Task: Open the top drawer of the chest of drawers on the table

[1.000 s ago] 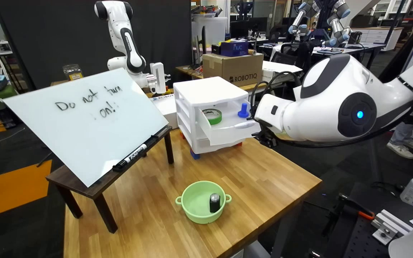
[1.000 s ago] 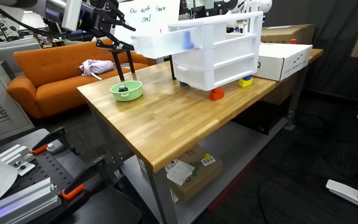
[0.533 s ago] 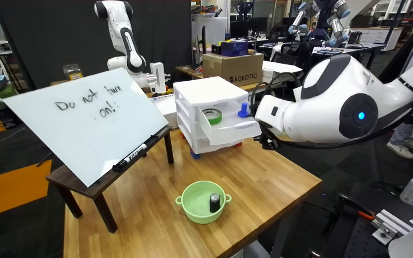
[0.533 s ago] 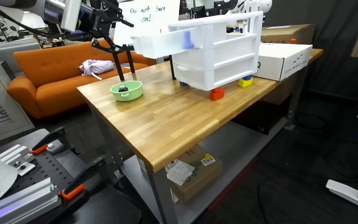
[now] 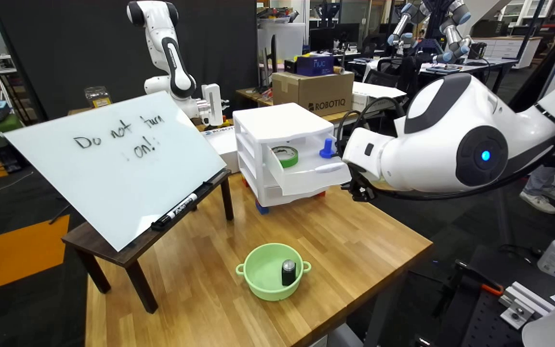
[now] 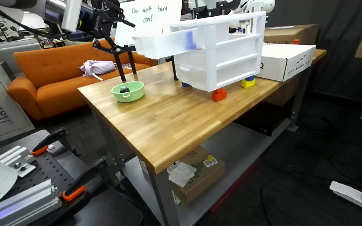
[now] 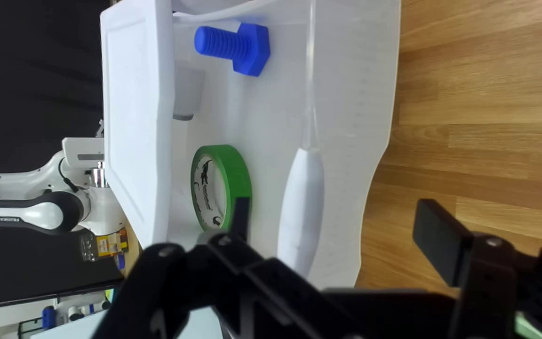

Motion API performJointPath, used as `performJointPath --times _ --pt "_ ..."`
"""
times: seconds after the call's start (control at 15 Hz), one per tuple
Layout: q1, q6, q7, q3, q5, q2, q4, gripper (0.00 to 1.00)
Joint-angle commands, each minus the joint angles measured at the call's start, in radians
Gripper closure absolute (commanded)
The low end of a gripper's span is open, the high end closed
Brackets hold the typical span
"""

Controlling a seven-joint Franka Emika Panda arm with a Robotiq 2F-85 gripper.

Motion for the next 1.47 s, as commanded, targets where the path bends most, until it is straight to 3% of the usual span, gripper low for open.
performJointPath --times 0.0,0.67,0.87,1.13,1.2,1.4 --pt "0.014 -0.062 -0.006 0.024 0.040 -0.022 -0.020 0.00" --pt "0.182 -0.407 -0.005 0.252 0.283 0.000 -0.017 0.00" --pt "0.197 -0.358 0.022 0.248 0.317 0.023 -0.020 0.00" --pt "0.179 -0.254 0.122 0.228 0.270 0.112 -0.033 0.00" --pt "0.187 -0.298 0.084 0.246 0.299 0.083 -0.035 0.00" --pt "0.181 -0.280 0.115 0.242 0.294 0.123 -0.030 0.00"
